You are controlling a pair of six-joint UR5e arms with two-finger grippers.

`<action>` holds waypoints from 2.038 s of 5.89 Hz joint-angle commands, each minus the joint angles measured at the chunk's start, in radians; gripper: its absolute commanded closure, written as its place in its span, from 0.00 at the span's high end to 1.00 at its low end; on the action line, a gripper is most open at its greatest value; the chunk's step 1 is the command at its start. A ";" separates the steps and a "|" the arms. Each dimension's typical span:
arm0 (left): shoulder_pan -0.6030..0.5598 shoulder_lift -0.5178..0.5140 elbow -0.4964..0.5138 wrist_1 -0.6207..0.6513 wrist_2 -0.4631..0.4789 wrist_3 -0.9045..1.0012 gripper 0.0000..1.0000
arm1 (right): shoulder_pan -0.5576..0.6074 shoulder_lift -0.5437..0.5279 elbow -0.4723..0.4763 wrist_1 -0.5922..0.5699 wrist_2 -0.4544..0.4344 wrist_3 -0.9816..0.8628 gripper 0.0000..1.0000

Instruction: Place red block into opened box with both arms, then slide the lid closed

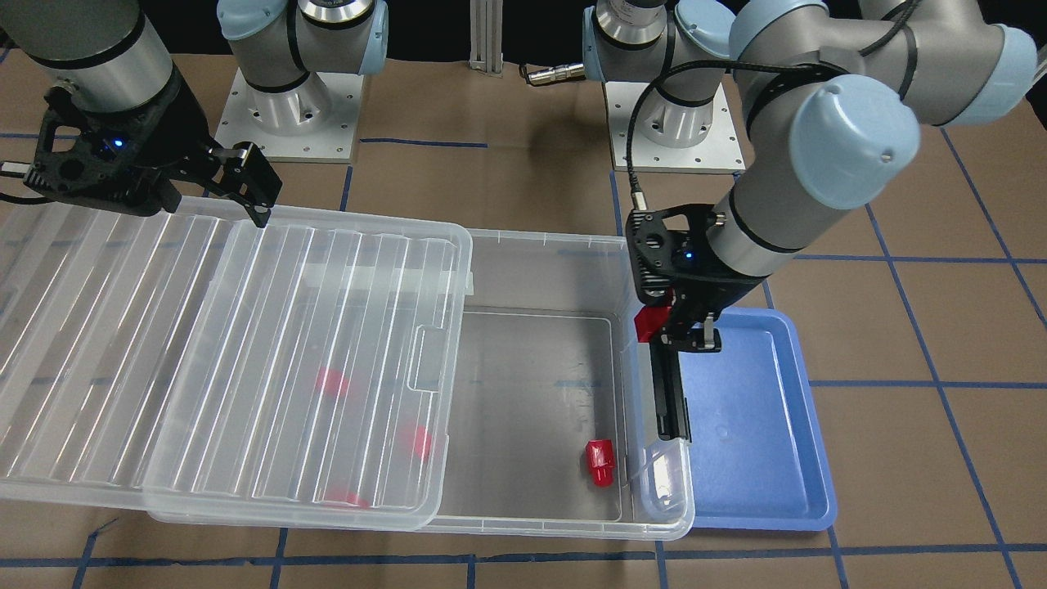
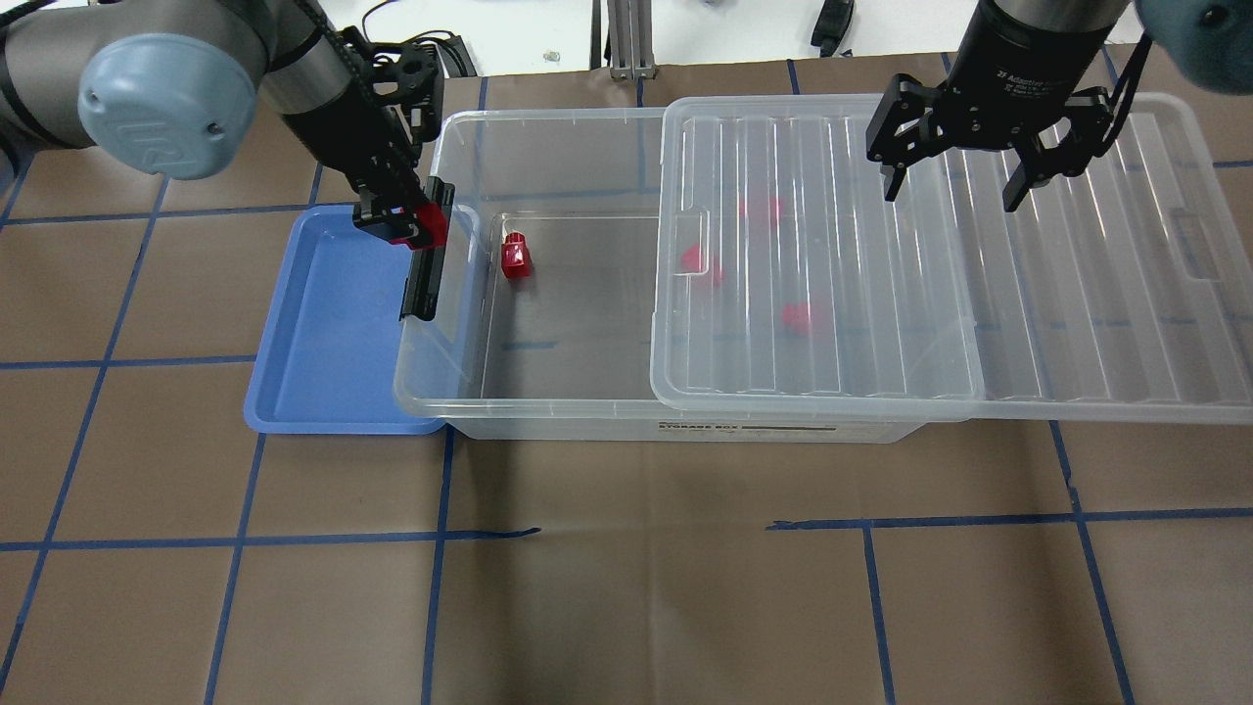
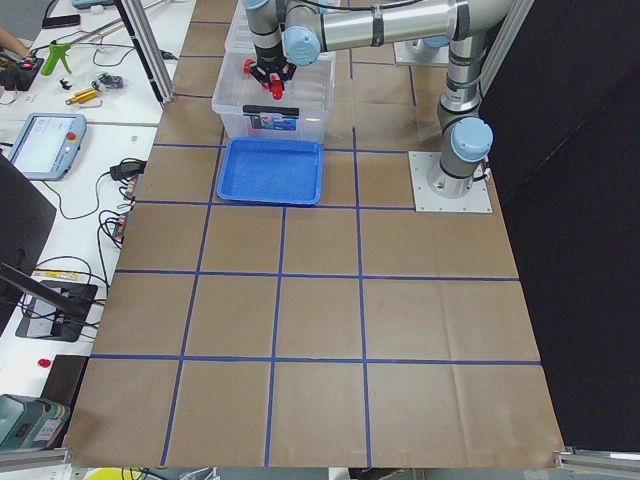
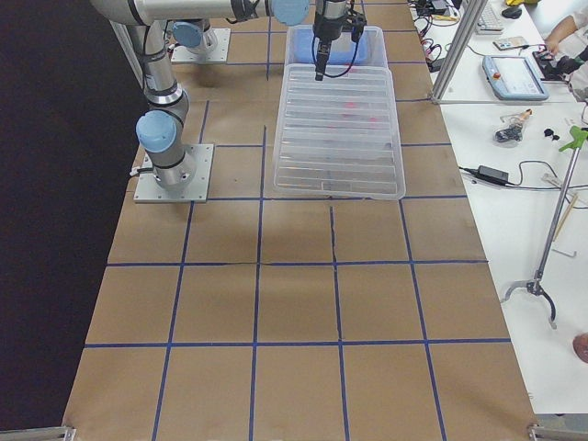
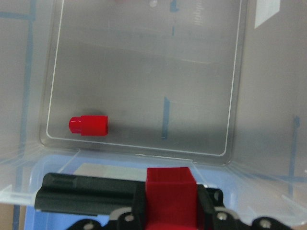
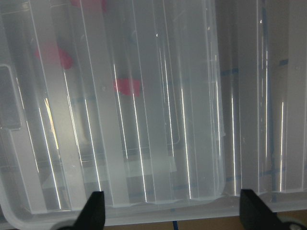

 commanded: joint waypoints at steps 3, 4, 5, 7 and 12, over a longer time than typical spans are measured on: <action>-0.086 -0.096 -0.129 0.201 -0.016 -0.149 0.03 | 0.000 -0.001 0.002 0.000 0.000 -0.002 1.00; -0.095 -0.147 -0.149 0.248 -0.016 -0.151 0.03 | 0.000 -0.001 0.002 0.000 0.000 -0.002 1.00; -0.097 -0.187 -0.178 0.317 -0.013 -0.149 0.04 | 0.000 0.001 0.002 0.002 -0.001 -0.002 1.00; -0.115 -0.238 -0.185 0.356 -0.009 -0.148 0.09 | 0.000 0.001 0.002 0.000 -0.003 -0.002 1.00; -0.118 -0.162 -0.108 0.246 -0.007 -0.195 0.99 | -0.104 -0.001 0.000 0.002 -0.023 -0.171 1.00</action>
